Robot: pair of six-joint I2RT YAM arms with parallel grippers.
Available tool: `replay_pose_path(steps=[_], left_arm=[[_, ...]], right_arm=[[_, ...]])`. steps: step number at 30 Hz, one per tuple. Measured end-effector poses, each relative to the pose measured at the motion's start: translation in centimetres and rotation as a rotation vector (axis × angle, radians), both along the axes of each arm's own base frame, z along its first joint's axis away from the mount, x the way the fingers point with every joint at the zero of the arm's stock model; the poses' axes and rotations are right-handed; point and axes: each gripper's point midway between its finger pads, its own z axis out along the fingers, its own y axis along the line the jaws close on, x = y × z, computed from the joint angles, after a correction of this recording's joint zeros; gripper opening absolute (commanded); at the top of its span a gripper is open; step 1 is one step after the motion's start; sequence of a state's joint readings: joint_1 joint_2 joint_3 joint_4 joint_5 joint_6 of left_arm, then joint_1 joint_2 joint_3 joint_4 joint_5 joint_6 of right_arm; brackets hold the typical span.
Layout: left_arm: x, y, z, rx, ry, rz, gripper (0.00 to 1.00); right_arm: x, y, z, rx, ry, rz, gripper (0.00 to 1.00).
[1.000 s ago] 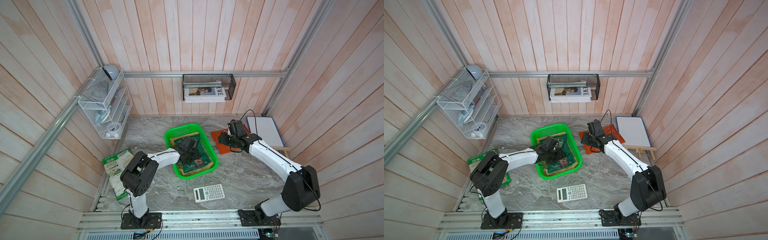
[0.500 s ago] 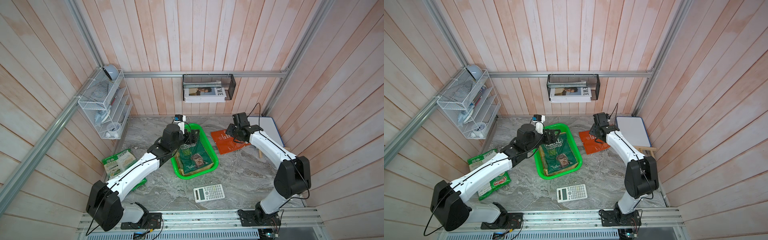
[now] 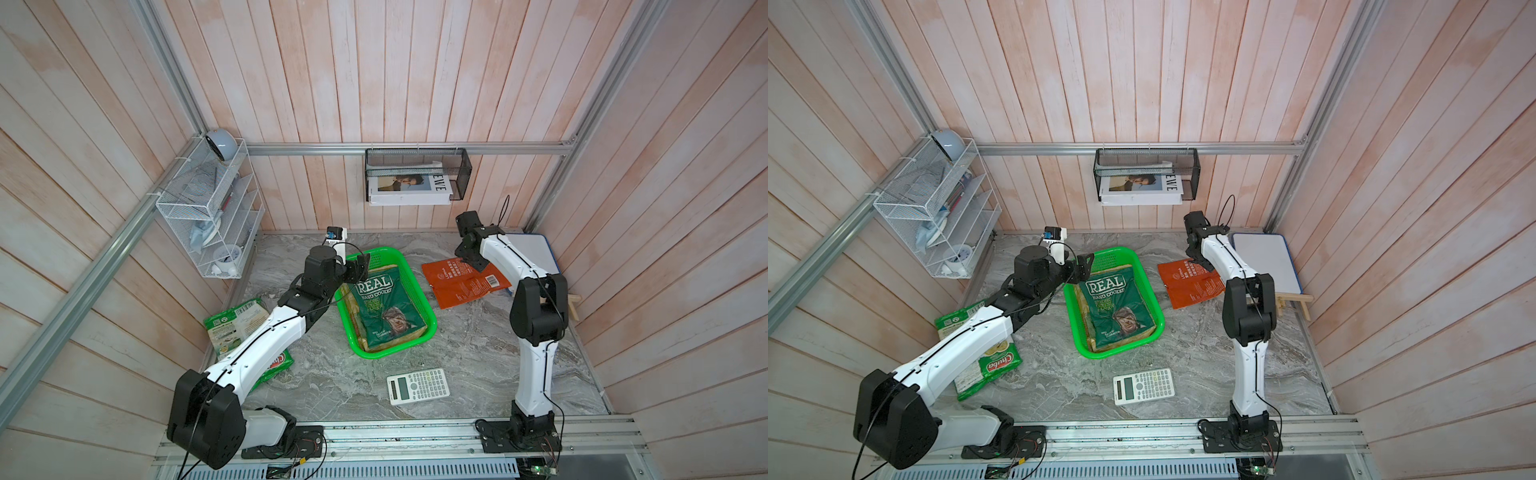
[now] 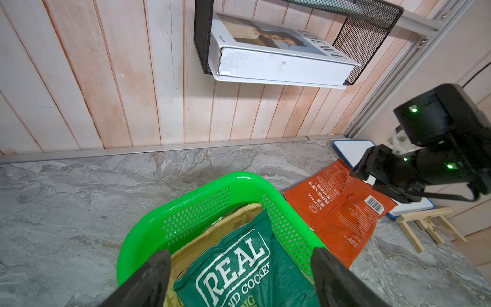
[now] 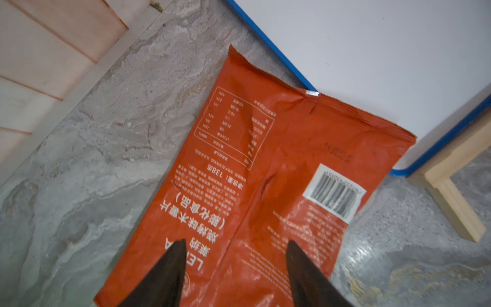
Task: Put the potato chips into the basket
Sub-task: Pick up the potato chip from the center of the board.
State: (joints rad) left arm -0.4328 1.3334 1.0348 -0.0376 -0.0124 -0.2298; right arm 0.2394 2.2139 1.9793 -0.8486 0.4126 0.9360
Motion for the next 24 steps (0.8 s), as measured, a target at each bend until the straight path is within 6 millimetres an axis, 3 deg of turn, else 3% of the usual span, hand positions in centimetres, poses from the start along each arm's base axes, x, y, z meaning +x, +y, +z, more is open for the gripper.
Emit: replay_pose_path(steps=[4,7,15,18,24], left_arm=[[0.0,0.0,-1.1,0.012,0.037,0.001,0.88],[0.1,-0.1,-2.5,0.023,0.075,0.004,0.88],[0.7,-0.3,-5.7,0.045,0.171,0.014,0.88],[0.9,-0.4,-6.2,0.053,0.193,0.016,0.88],[1.3,-0.3,-5.7,0.061,0.193,0.03,0.88]], right_arm=[[2.3,-0.4,-1.9,-0.032,0.047,-0.047,0.63],[2.8,-0.6,-4.0,-0.045,0.108,-0.068,0.64],[0.1,-1.5,-8.8,-0.007,0.281,-0.128,0.61],[-0.3,-1.7,-8.9,0.059,0.28,-0.143,0.53],[-1.4,-2.9,-8.9,0.207,0.262,-0.181,0.17]])
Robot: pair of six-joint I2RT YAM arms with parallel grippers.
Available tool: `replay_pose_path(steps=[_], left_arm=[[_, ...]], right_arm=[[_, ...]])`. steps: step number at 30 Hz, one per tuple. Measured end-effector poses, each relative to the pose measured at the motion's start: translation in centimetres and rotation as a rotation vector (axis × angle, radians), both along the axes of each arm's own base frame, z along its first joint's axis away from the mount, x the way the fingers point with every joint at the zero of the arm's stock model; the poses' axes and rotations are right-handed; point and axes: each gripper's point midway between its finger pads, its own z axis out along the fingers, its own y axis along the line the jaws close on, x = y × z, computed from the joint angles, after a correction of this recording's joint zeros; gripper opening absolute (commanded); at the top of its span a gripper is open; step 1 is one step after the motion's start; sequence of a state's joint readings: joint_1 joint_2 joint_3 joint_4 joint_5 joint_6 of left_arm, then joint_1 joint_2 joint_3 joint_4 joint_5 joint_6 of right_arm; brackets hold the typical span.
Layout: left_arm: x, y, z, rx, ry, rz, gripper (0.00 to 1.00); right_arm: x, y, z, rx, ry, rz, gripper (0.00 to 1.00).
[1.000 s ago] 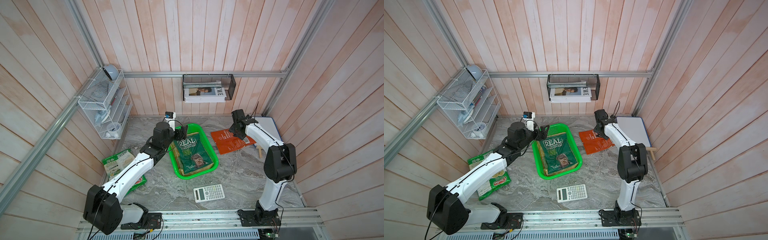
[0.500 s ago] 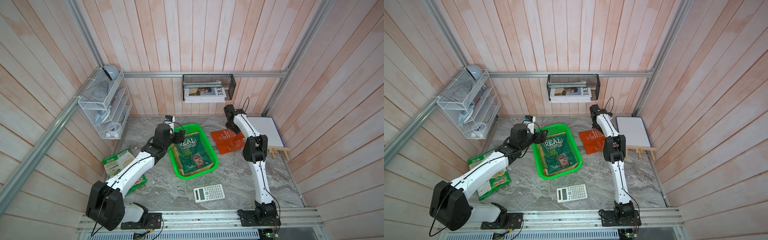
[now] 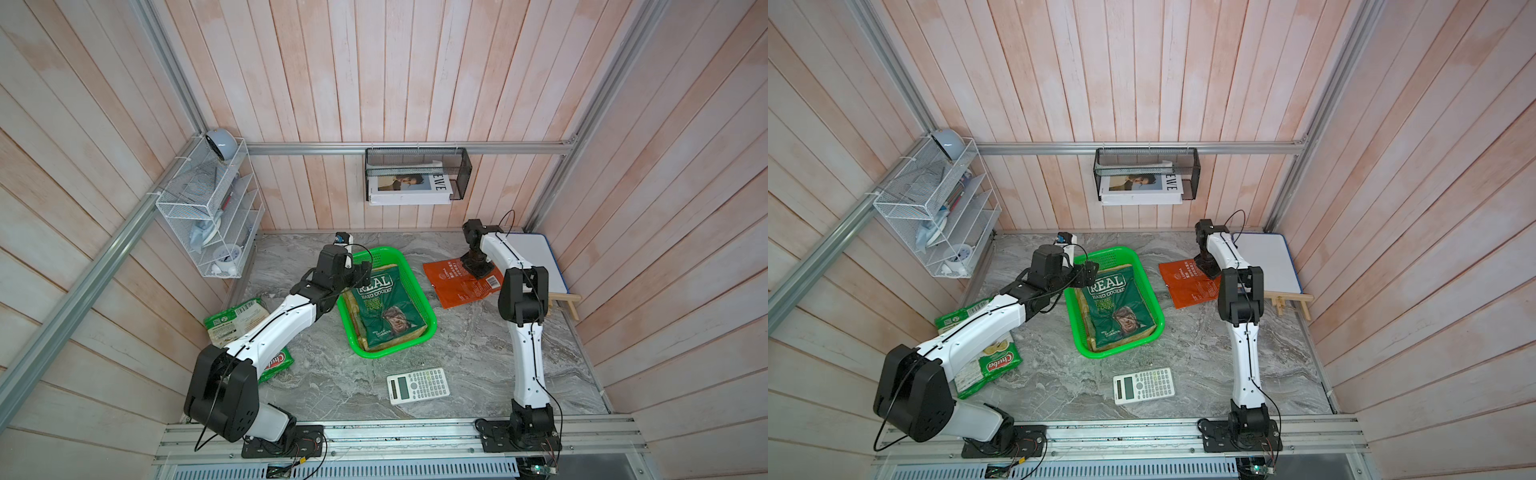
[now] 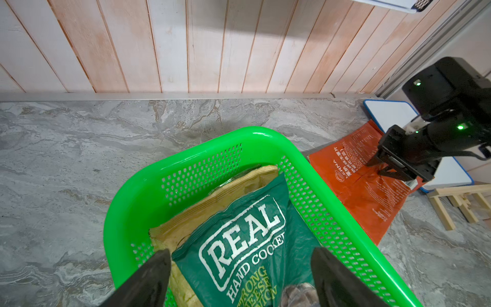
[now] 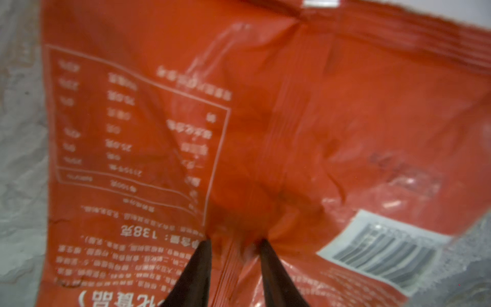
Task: Put the potato chips into the basket
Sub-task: Pick up the potato chip from the center of the board.
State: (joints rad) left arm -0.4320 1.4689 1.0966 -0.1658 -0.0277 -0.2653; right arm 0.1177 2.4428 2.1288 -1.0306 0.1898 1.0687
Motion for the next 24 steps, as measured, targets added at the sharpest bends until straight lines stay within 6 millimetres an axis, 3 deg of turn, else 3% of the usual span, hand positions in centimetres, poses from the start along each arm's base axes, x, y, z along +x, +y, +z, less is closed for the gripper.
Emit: replay_pose_path(steps=[4,14,24], left_arm=[[0.3,0.3,-0.1,0.011,0.005,0.016,0.88],[0.9,1.4,-1.3,0.024,0.036,0.068,0.88],[1.0,1.9,-1.3,0.016,0.043,0.099,0.88]], right_arm=[[-0.1,0.0,0.1,0.08,-0.042,-0.017,0.0],[0.4,0.5,0.3,0.171,-0.102,0.004,0.0],[0.4,2.3,1.0,0.142,-0.113,0.108,0.01]])
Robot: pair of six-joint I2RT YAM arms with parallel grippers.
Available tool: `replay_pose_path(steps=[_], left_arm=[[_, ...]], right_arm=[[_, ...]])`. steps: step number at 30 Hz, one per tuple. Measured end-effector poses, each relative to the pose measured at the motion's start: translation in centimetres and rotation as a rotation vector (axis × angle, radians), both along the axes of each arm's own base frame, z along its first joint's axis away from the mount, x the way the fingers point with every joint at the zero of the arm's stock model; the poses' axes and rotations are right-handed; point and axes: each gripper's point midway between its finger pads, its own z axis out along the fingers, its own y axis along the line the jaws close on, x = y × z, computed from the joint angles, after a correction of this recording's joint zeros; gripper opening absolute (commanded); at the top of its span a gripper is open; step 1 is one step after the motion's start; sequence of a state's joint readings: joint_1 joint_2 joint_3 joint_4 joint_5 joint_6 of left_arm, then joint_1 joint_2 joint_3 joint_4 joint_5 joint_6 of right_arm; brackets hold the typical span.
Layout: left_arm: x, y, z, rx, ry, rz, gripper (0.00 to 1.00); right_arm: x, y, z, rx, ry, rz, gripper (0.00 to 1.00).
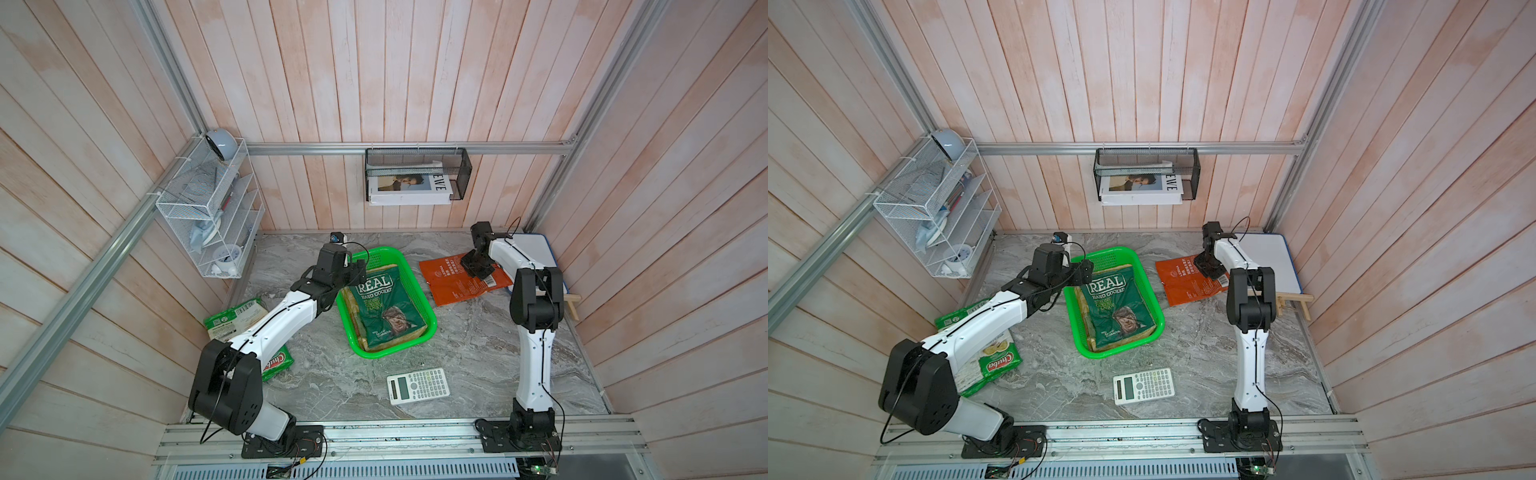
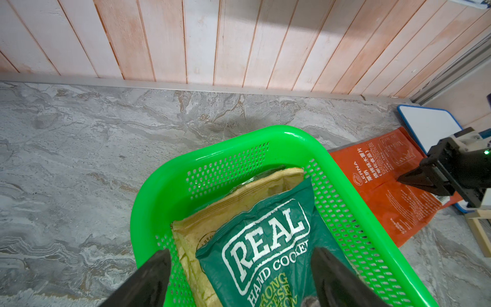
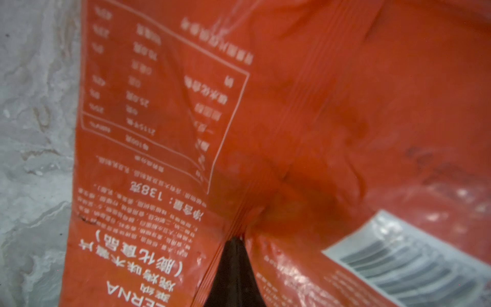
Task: Put the potato chips into the basket
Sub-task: Pick up the potato chip from the center of the board.
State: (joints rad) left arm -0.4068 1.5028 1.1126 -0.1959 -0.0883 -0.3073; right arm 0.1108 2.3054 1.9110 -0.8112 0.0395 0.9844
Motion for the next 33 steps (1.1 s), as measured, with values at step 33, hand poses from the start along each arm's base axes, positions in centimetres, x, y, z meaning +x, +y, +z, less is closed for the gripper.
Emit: replay_pose_path(steps=[33], left_arm=[[-0.3,2.6,-0.6,0.019,0.034,0.1,0.88]], right_arm=[[1.9,-4.4,0.5,-0.139,0.059,-0.245,0.54]])
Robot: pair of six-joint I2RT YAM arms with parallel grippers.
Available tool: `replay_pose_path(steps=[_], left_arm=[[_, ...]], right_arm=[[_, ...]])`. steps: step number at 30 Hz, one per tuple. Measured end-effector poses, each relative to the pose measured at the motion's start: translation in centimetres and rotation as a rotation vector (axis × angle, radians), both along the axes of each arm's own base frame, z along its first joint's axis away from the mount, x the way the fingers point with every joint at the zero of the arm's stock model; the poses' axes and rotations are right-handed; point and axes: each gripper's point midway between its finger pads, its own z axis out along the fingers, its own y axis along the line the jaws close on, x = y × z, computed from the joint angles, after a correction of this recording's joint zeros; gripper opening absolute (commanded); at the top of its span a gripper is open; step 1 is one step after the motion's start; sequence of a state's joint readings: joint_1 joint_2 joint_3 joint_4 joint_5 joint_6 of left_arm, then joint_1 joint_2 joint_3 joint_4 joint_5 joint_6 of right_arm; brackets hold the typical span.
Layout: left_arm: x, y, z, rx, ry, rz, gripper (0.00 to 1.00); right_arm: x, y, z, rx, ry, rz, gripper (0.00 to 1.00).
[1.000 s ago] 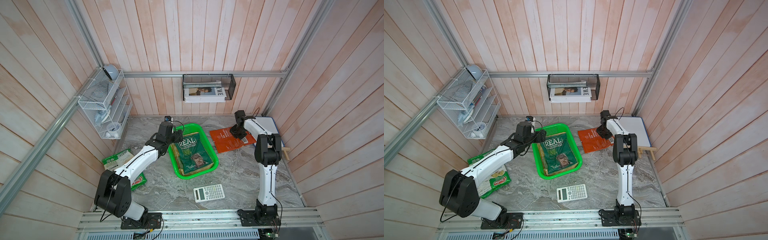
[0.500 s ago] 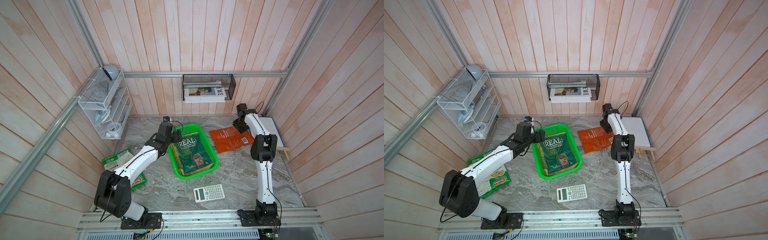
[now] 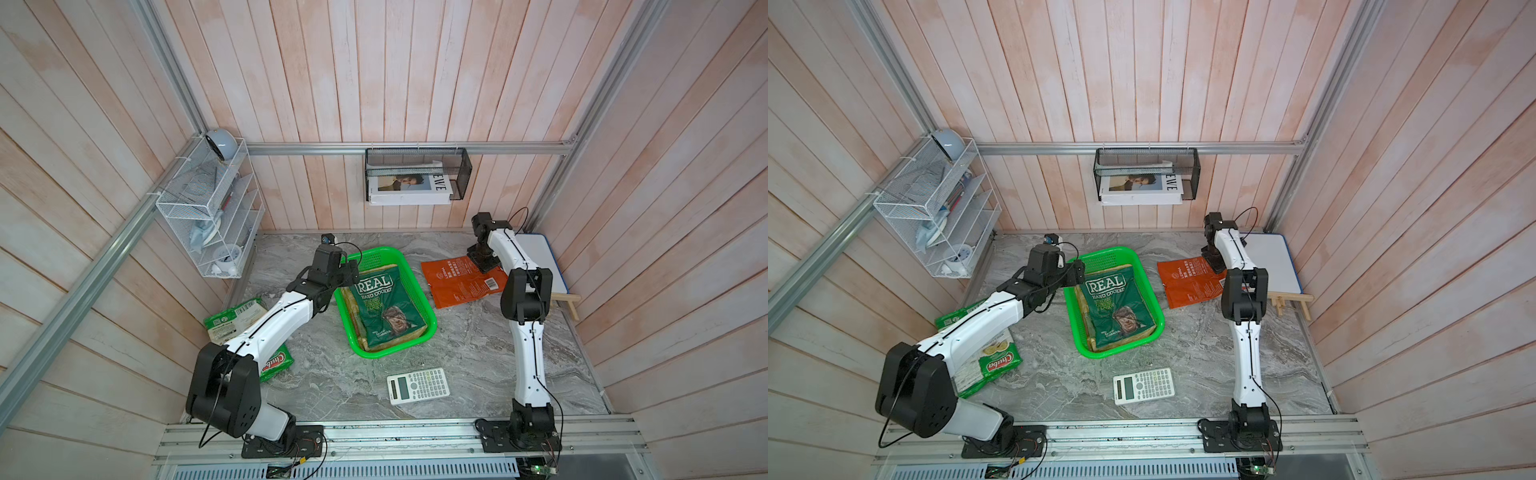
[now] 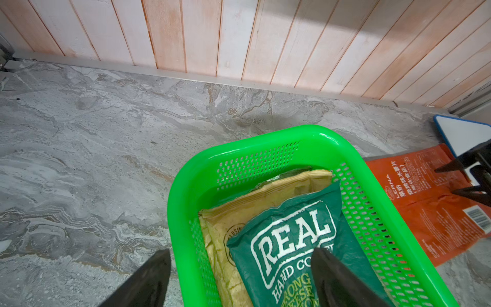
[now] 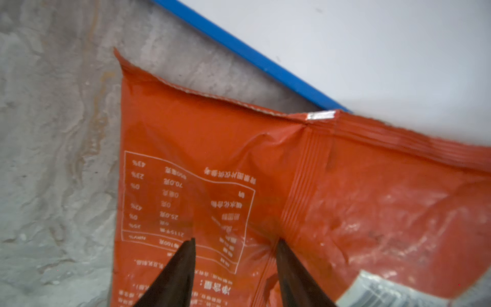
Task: Put the potato chips into the basket
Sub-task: Pick up the potato chip from the center of the board.
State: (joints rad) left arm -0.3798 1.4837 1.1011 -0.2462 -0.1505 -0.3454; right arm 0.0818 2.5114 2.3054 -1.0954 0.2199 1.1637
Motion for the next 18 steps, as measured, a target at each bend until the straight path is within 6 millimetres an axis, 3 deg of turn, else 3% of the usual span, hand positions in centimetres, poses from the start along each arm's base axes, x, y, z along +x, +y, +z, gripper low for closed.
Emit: replay_pose_path(steps=[4,10,18], left_arm=[[0.0,0.0,-0.1,-0.006,0.003,0.005,0.88],[0.2,0.2,-0.6,-0.007,0.017,0.016,0.88],[0.6,1.5,-1.5,-0.006,0.034,0.045,0.88]], right_arm=[[-1.7,-0.4,-0.1,-0.016,0.035,-0.025,0.55],[-1.7,-0.5,0.0,-0.027,0.032,-0.035,0.59],[-1.9,-0.3,-0.6,-0.007,0.035,-0.057,0.57]])
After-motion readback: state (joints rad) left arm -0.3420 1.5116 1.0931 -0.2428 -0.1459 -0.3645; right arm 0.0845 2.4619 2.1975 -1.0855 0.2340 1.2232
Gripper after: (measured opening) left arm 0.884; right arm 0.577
